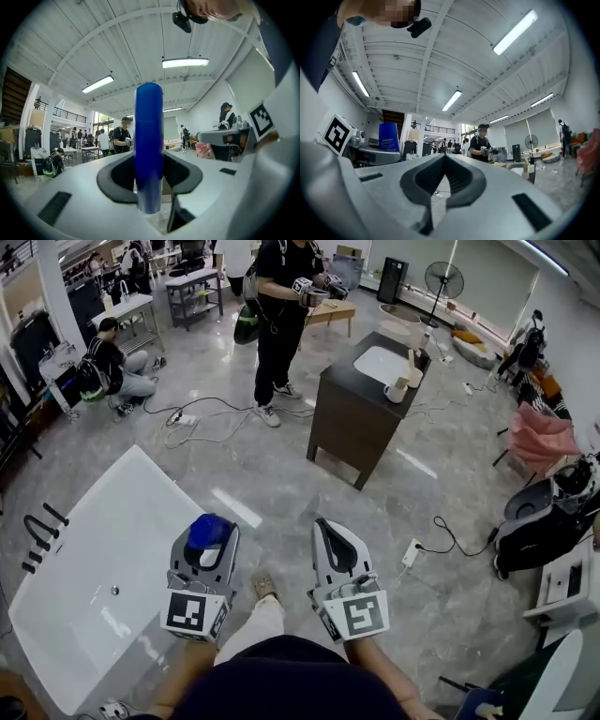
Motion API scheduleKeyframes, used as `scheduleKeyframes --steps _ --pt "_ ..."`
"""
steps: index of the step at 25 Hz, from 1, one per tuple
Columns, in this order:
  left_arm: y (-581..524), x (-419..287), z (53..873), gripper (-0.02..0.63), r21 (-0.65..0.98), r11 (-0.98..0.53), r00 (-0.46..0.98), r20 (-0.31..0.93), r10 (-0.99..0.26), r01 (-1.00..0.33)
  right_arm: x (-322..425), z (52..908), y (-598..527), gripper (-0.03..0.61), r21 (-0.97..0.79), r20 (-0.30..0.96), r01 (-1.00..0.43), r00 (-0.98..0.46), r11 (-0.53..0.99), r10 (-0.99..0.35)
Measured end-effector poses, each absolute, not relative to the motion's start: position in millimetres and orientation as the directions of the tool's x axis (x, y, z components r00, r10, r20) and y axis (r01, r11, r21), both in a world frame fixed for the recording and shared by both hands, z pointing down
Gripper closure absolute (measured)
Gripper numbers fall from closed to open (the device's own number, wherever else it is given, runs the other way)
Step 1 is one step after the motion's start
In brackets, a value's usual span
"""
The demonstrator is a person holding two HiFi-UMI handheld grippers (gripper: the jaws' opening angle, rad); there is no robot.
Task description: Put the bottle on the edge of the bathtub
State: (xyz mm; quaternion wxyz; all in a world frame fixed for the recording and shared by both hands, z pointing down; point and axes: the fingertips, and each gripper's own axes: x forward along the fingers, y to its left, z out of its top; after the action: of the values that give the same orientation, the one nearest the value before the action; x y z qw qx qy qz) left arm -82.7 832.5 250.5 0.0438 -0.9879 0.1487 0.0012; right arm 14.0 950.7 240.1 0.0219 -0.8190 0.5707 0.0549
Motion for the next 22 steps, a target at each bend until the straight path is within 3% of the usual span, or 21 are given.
scheduleKeyframes --steps 14,22 --pt "674.9 47.0 257.5 0.459 -0.087 -0.955 0.959 -0.044 -0.281 -0.284 141.1 246.3 781.8 0.578 0.054 -0.113 -0.948 0.305 -0.312 -0.946" --pt "607.9 72.1 270.7 0.459 -0.074 -0.946 0.949 0.006 -0.316 -0.315 168.4 277.3 695.9 0.578 -0.012 -0.063 -0.969 0.245 -0.245 -0.967"
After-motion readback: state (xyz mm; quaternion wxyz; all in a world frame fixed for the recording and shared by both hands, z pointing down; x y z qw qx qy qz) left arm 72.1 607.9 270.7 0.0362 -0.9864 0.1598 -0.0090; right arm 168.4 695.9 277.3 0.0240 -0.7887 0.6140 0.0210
